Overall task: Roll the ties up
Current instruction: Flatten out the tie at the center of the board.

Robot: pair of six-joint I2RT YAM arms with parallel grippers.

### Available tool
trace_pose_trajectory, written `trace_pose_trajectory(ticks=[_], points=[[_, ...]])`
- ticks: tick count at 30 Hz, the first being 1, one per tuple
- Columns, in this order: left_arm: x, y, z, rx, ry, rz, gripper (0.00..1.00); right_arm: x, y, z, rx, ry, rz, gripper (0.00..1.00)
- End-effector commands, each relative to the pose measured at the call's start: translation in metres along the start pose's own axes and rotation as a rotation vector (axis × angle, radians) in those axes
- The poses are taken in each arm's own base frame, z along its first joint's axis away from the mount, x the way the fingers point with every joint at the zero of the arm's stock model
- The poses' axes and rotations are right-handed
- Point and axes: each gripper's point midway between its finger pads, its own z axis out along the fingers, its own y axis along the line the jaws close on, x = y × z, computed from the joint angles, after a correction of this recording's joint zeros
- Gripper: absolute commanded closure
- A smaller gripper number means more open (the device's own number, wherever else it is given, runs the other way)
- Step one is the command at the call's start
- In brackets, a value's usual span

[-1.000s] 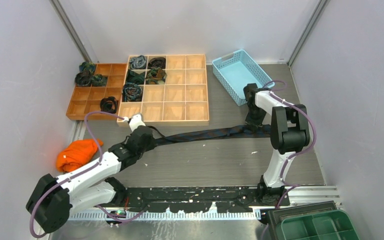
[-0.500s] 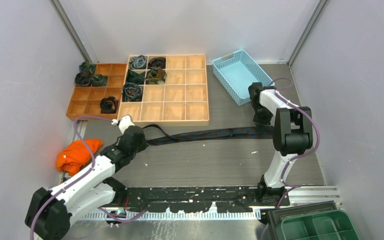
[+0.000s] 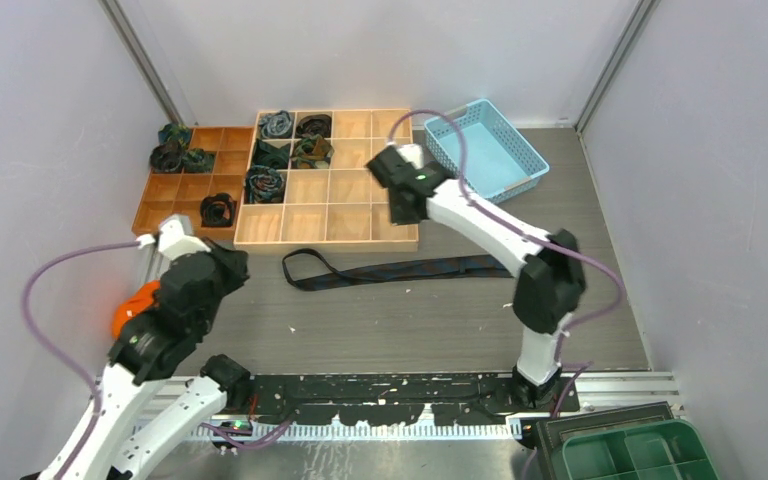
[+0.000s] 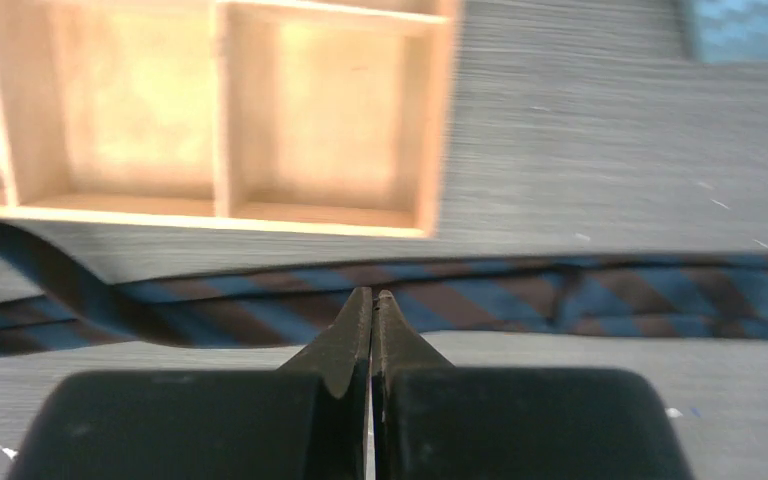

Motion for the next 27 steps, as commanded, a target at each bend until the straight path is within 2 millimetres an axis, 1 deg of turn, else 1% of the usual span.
trace_pose_trajectory(ticks=[1, 2, 4, 6, 8, 12, 16, 18, 20, 21, 23, 27], points=[[-0.036, 0.018, -0.037, -0.042, -0.073, 0.017, 0.95, 0.011, 0.078, 0.019, -0.103, 0.028, -0.127, 0.97], [-0.041, 0.019, -0.042, -0.038, -0.082, 0.014, 0.95, 0.014, 0.096, 0.023, -0.129, 0.032, -0.149, 0.98], [-0.045, 0.024, -0.05, -0.045, -0.094, 0.014, 0.95, 0.016, 0.122, 0.031, -0.162, 0.044, -0.169, 0.99], [-0.046, 0.029, -0.054, -0.057, -0.098, 0.013, 0.94, 0.02, 0.136, 0.042, -0.157, 0.055, -0.192, 0.99], [-0.045, 0.033, -0.058, -0.057, -0.095, 0.011, 0.94, 0.023, 0.142, 0.055, -0.133, 0.058, -0.202, 0.99], [-0.045, 0.039, -0.063, -0.054, -0.11, -0.001, 0.94, 0.023, 0.144, 0.077, -0.081, 0.046, -0.226, 0.99], [-0.049, 0.041, -0.066, -0.051, -0.131, 0.003, 0.93, 0.023, 0.148, 0.087, -0.074, 0.039, -0.225, 0.99], [-0.049, 0.042, -0.066, -0.054, -0.132, 0.01, 0.92, 0.032, 0.152, 0.089, -0.082, 0.066, -0.233, 0.99], [-0.05, 0.044, -0.066, -0.064, -0.133, 0.015, 0.92, 0.039, 0.153, 0.083, -0.067, 0.061, -0.256, 0.99], [-0.05, 0.044, -0.067, -0.065, -0.133, 0.016, 0.92, 0.041, 0.154, 0.076, -0.056, 0.037, -0.277, 0.99], [-0.051, 0.043, -0.068, -0.058, -0.132, 0.015, 0.92, 0.035, 0.159, 0.049, -0.05, -0.052, -0.302, 0.99], [-0.053, 0.038, -0.069, -0.04, -0.132, 0.009, 0.92, 0.024, 0.17, -0.002, -0.075, -0.173, -0.312, 0.99]])
